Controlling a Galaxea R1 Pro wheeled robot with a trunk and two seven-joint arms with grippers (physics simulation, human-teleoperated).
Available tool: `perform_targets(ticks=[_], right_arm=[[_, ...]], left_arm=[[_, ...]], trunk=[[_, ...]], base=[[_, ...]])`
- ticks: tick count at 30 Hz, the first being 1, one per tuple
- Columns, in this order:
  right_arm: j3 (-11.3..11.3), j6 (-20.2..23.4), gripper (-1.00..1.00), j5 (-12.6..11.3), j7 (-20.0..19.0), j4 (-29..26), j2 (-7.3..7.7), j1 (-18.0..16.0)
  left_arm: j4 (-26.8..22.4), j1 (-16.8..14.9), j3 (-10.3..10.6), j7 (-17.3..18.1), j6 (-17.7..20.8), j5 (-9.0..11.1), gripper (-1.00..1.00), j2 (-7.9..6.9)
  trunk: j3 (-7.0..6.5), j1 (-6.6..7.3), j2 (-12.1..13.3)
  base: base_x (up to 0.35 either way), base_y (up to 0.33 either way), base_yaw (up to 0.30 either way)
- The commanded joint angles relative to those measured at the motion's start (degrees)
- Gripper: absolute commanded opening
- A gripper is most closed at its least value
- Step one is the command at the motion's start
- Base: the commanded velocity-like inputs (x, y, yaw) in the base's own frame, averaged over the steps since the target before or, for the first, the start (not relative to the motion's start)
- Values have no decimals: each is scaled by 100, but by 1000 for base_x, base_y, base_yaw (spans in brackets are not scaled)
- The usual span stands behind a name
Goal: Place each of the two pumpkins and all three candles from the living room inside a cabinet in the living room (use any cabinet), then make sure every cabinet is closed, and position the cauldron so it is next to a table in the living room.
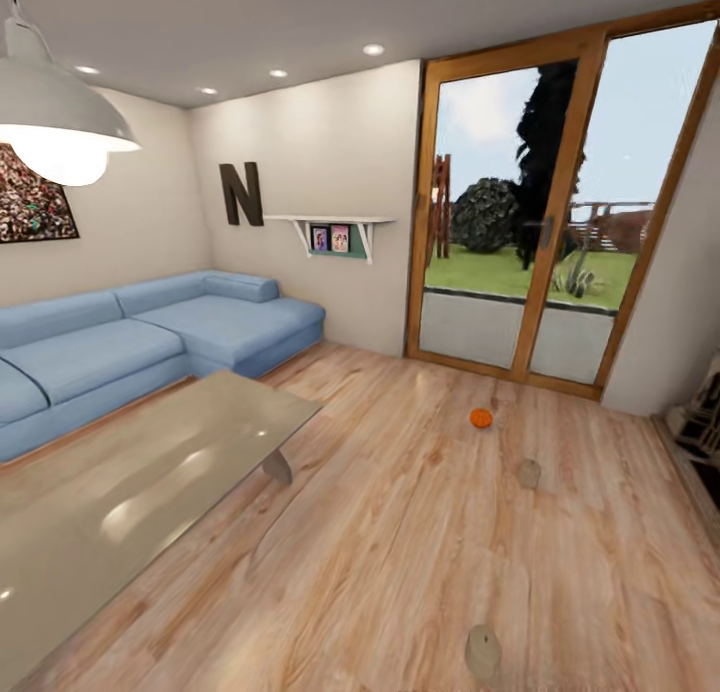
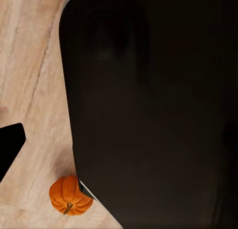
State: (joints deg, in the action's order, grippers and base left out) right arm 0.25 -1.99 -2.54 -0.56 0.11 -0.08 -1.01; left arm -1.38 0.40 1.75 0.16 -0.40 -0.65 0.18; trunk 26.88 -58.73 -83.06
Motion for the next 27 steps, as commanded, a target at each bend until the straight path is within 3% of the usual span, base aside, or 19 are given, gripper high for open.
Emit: perform_targets(ticks=[1, 9, 20, 27], right_arm=[[1, -21, 100, -27, -6, 7, -1, -4], [1, -21, 100, -27, -6, 7, -1, -4], [0, -28, 100, -27, -6, 7, -1, -4], [1, -31, 100, -27, -6, 7, -1, -4]], left_arm=[[-12, 4, 43, 2, -4, -6, 100, 0], [-12, 4, 78, -2, -4, -5, 100, -7], [-12, 4, 80, 2, -4, -5, 100, -9], [-12, 4, 72, 0, -4, -5, 100, -7]], trunk=[[5, 0, -2], [5, 0, -2], [5, 0, -2], [5, 0, -2]], base=[[0, 0, -292], [127, 0, -284], [311, 0, -54], [146, 48, -234]])
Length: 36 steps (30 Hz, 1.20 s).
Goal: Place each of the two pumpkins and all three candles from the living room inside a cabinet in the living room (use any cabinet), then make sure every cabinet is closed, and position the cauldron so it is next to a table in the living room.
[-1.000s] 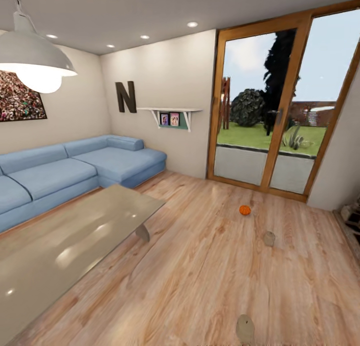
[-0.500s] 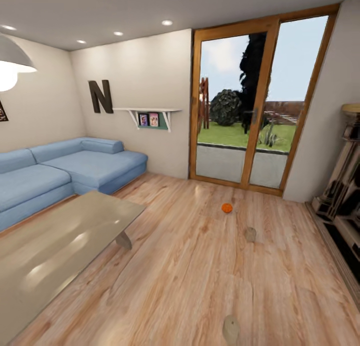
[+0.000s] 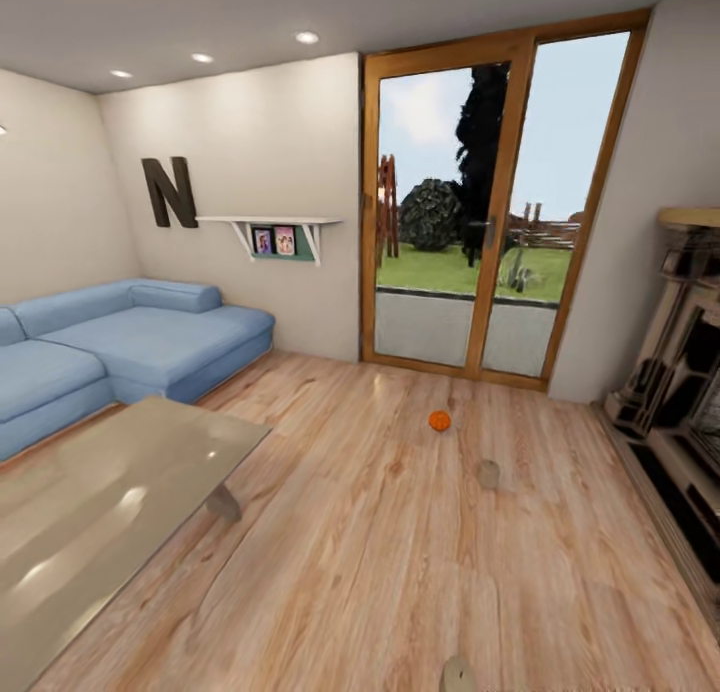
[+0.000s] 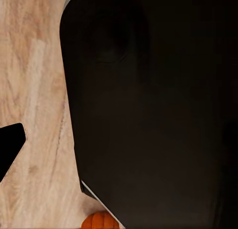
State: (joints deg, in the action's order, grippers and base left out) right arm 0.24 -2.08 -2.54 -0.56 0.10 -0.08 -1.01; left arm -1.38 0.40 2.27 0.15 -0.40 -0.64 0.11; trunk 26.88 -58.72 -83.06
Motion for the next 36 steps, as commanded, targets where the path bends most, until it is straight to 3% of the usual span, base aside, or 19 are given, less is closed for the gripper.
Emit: perform_targets(ticks=[1, 36], right_arm=[[-3, -25, 100, -27, -6, 7, -1, -4], [2, -136, 100, -27, -6, 21, 3, -4]], left_arm=[[-12, 4, 20, 2, -4, -7, 100, -2], [-12, 4, 28, 3, -4, -7, 100, -20]], trunk=[[5, -1, -2], [5, -1, -2]], base=[[84, 89, -284], [1, 227, -290]])
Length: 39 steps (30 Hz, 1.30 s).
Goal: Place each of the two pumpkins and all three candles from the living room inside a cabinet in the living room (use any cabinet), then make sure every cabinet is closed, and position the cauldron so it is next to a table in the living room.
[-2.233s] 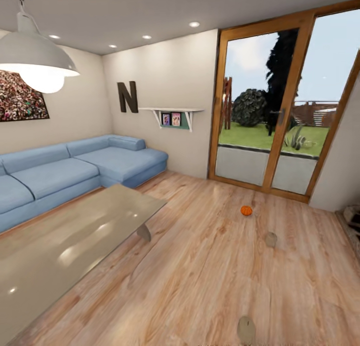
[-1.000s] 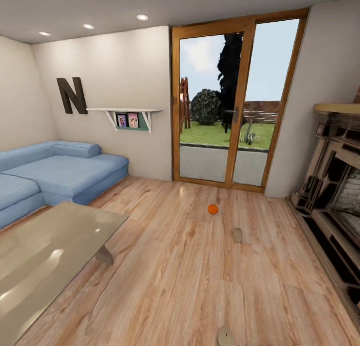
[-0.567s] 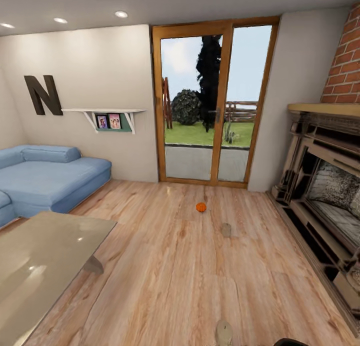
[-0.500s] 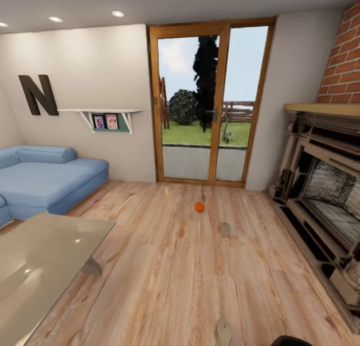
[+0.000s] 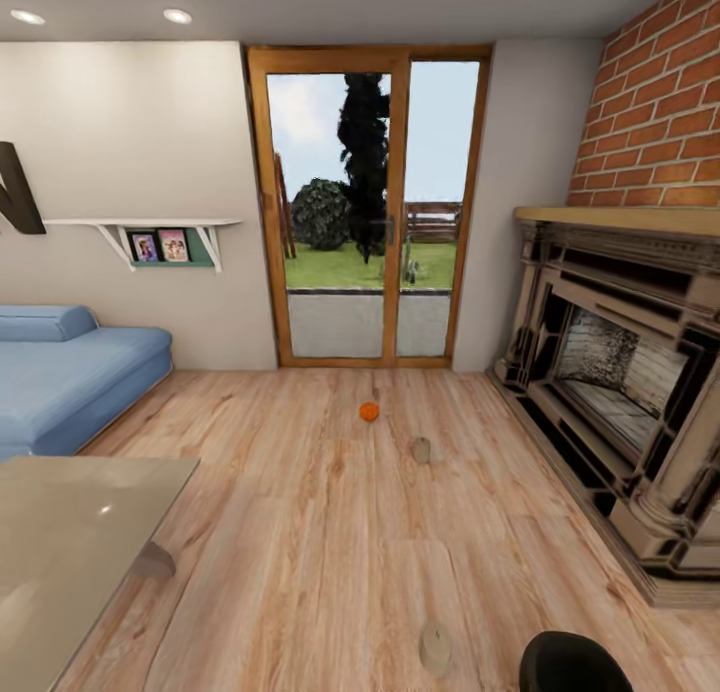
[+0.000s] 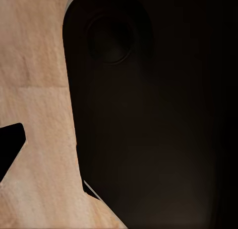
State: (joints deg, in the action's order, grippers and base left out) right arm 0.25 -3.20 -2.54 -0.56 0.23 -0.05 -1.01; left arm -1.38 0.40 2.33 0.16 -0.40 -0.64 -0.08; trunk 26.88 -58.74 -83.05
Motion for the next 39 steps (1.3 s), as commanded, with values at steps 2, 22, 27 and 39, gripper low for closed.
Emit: perform_targets(ticks=[2, 22, 27, 39], right_arm=[[1, -49, 100, -29, -6, 11, 3, -4], [0, -67, 100, -29, -14, 13, 14, -4], [1, -67, 100, -28, -15, 13, 14, -4], [1, -67, 100, -34, -153, 12, 6, -4]], left_arm=[[-12, 4, 22, -3, -4, -7, 100, -1], [-12, 4, 22, 1, -4, -7, 100, -1], [-12, 4, 22, -5, -4, -7, 100, -8], [-12, 4, 22, -7, -4, -7, 100, -4]], trunk=[[5, 1, -3], [5, 1, -3], [5, 1, -3], [5, 1, -3]], base=[[-131, 248, -290], [-217, 109, -290], [-89, 46, -290], [-90, 181, -290]])
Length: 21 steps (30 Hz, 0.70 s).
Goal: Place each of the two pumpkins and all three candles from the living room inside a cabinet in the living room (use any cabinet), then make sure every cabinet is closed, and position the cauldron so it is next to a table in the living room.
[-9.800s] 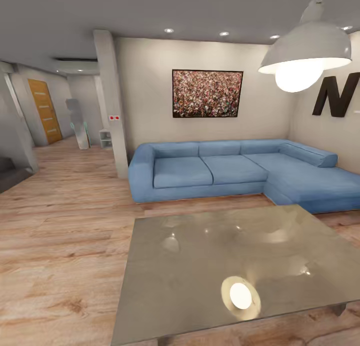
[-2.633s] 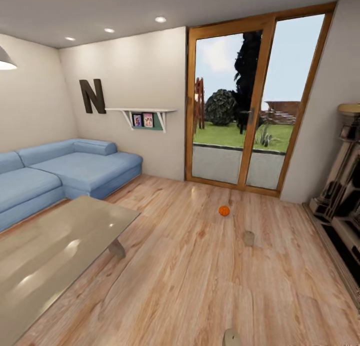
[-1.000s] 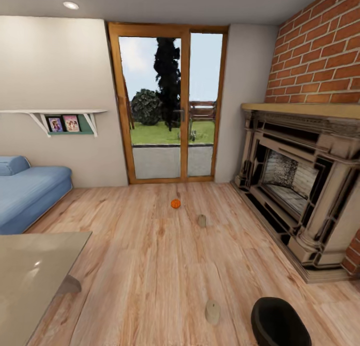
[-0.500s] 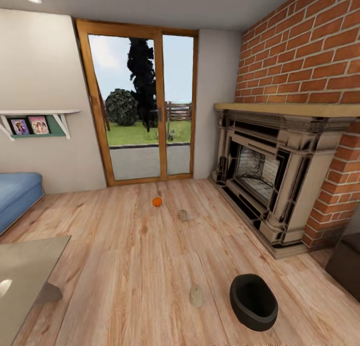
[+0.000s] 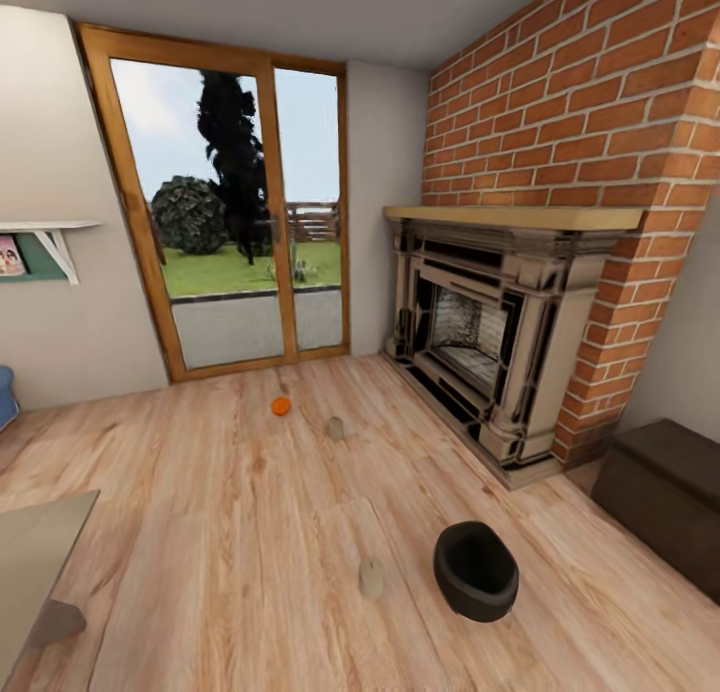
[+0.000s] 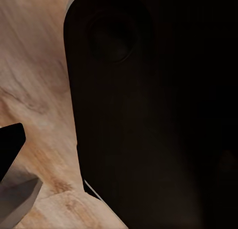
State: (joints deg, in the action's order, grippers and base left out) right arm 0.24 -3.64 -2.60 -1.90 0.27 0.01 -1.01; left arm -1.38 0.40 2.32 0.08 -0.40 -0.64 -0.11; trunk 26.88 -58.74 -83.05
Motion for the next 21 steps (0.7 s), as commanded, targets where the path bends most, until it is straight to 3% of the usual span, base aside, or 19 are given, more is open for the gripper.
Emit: perform_targets(ticks=[1, 8, 21], right_arm=[[2, -23, 100, -29, -22, 8, 0, -4], [2, -23, 100, -24, -29, 16, 7, -4], [-6, -49, 100, -28, -19, 17, -8, -4]], left_arm=[[-12, 4, 22, 1, -4, -7, 100, -3], [-12, 4, 22, 1, -9, -7, 100, 1], [-12, 4, 17, 1, -13, -7, 100, 19]], trunk=[[5, 2, -3], [5, 2, -3], [5, 2, -3]], base=[[-173, 27, -290], [-142, 7, -256], [-116, -38, -18]])
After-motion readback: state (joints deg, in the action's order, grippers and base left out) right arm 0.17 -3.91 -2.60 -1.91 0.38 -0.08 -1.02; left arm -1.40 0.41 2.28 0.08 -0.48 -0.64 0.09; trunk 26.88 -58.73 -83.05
